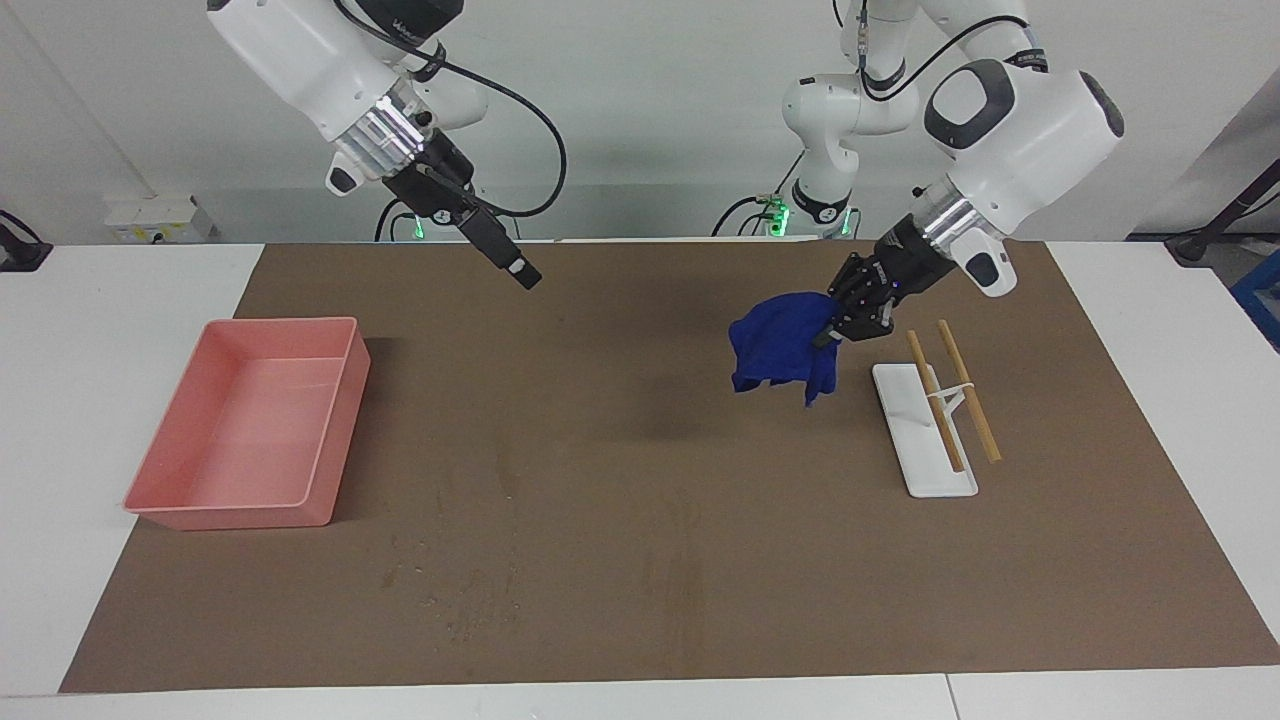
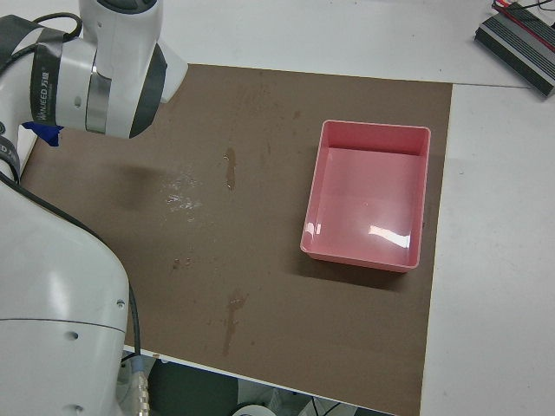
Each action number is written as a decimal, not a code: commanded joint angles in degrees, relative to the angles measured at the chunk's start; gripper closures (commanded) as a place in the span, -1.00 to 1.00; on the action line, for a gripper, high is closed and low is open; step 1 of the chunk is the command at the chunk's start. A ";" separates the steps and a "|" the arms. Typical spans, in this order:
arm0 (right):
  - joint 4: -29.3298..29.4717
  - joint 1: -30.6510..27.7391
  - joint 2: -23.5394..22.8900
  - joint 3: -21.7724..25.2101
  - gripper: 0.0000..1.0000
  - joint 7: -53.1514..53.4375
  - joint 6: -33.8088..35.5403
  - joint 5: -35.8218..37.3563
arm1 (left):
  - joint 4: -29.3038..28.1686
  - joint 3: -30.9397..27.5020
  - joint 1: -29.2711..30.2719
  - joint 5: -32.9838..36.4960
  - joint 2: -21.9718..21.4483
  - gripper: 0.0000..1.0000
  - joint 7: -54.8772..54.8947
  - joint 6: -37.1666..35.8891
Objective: Wipe water with towel using both arms
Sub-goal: 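Lift the blue cloth with the left gripper while the right gripper approaches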
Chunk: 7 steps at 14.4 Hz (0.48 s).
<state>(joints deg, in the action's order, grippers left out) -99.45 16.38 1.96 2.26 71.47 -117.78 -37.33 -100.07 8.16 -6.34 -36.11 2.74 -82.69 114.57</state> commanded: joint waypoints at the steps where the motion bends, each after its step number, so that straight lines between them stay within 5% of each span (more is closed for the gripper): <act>1: -5.31 2.68 1.21 0.12 -1.00 7.70 -7.70 -5.63 | -0.39 -0.51 -4.81 -2.38 -0.55 1.00 -8.95 5.82; 7: -8.48 9.72 -1.43 0.12 -1.00 11.15 -18.44 -10.31 | -0.91 -0.51 -14.13 -2.47 -0.98 1.00 -17.58 14.18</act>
<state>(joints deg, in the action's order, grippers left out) -106.14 24.20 0.20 2.24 81.75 -132.82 -46.22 -100.22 8.45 -18.06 -37.33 2.83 -98.28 126.30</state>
